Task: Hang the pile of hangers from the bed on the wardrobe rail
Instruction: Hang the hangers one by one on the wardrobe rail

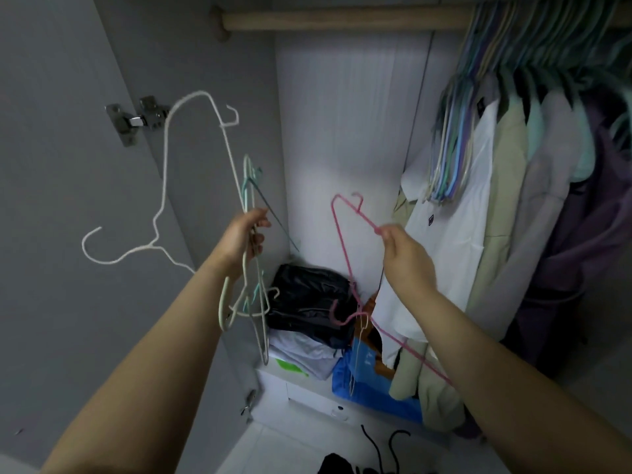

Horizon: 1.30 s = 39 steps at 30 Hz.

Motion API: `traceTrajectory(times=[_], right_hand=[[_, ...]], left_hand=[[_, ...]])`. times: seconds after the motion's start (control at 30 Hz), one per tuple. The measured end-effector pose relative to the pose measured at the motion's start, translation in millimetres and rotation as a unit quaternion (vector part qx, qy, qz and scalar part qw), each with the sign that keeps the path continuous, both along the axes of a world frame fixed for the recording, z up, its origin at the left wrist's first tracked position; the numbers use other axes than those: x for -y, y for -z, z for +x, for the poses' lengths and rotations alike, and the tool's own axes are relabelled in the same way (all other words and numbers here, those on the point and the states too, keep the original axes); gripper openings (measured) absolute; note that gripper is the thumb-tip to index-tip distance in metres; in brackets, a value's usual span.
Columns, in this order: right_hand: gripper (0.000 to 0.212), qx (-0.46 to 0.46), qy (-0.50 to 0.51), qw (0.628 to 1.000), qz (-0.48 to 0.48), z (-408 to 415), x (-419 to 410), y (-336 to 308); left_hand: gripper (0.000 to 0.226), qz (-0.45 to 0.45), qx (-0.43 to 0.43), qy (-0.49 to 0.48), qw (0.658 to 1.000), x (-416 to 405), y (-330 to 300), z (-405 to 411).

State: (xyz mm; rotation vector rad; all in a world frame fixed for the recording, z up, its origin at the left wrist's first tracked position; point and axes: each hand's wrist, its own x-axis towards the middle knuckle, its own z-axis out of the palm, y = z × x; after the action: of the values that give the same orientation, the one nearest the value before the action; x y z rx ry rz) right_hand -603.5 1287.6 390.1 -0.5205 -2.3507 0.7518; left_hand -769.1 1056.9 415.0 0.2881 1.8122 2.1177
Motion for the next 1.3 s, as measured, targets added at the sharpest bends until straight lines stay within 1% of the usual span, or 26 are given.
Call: traceTrajectory(times=[0.07,0.1,0.17,0.2,0.23,0.3,0.33,0.4,0.47,0.53,0.6,0.7,0.77,0.83,0.9,1.0,1.07,1.13,1.17,1.2,1.23,1.27,1.3], right_hand=[[0.024,-0.043,0.009,0.998,0.033,-3,3,-25],[0.024,-0.066,0.005,0.998,0.021,-7,3,-36],[0.024,-0.106,-0.037,0.992,-0.056,-20,-1,-49],[0.025,-0.118,-0.058,0.986,-0.1,-31,-4,-50],[0.027,-0.121,-0.069,0.981,-0.134,-41,-5,-49],[0.031,-0.093,-0.061,0.979,-0.168,-65,-4,-39],[0.03,-0.066,-0.051,0.981,-0.174,-76,-1,-32],[0.03,-0.004,-0.033,0.984,-0.175,-92,8,-17],[0.034,0.049,-0.017,0.984,-0.171,-98,18,-5],[0.037,0.088,-0.003,0.985,-0.15,-96,21,4],[0.039,0.113,0.002,0.986,-0.124,-94,20,11],[0.035,0.094,-0.044,0.988,-0.112,-93,25,16],[0.04,0.083,-0.085,0.982,-0.146,-94,30,17],[0.052,0.102,-0.115,0.958,-0.242,-88,35,14],[0.065,0.142,-0.155,0.918,-0.337,-75,36,10],[0.088,0.193,-0.224,0.864,-0.408,-51,31,11],[0.097,0.233,-0.266,0.837,-0.418,-35,29,19],[0.096,0.284,-0.302,0.807,-0.421,-19,28,29],[0.094,0.31,-0.317,0.795,-0.414,-11,27,32],[0.095,0.336,-0.325,0.789,-0.399,-4,25,38],[0.097,0.363,-0.328,0.787,-0.376,2,23,41],[0.103,0.387,-0.328,0.788,-0.348,5,18,46],[0.114,0.406,-0.328,0.798,-0.302,7,15,50]], left_hand=[[0.024,-0.023,0.026,0.014,0.999,3,15,4],[0.022,-0.021,0.046,0.028,0.998,6,21,6],[0.018,0.01,0.093,0.086,0.992,11,29,13],[0.021,0.038,0.114,0.129,0.984,12,32,18],[0.029,0.072,0.129,0.173,0.974,13,35,24],[0.043,0.14,0.144,0.244,0.949,8,38,35],[0.045,0.171,0.15,0.265,0.937,4,39,40],[0.041,0.233,0.171,0.292,0.912,-4,38,48],[0.038,0.287,0.189,0.309,0.887,-8,36,54],[0.039,0.311,0.198,0.295,0.881,-7,36,56],[0.039,0.304,0.199,0.285,0.887,-2,37,55],[0.039,0.283,0.2,0.292,0.891,-1,38,54],[0.038,0.275,0.196,0.284,0.897,-3,38,52],[0.034,0.284,0.18,0.285,0.898,-4,36,48],[0.031,0.289,0.167,0.279,0.9,-5,34,42],[0.034,0.296,0.162,0.242,0.91,-11,28,37],[0.034,0.305,0.153,0.207,0.917,-18,20,34],[0.026,0.305,0.147,0.158,0.928,-27,12,29],[0.018,0.303,0.146,0.132,0.932,-31,8,26],[0.009,0.302,0.145,0.106,0.936,-35,4,23],[0.005,0.302,0.142,0.084,0.939,-38,1,20],[0.009,0.302,0.135,0.066,0.942,-41,-1,18],[0.013,0.304,0.129,0.055,0.942,-43,-2,16]])
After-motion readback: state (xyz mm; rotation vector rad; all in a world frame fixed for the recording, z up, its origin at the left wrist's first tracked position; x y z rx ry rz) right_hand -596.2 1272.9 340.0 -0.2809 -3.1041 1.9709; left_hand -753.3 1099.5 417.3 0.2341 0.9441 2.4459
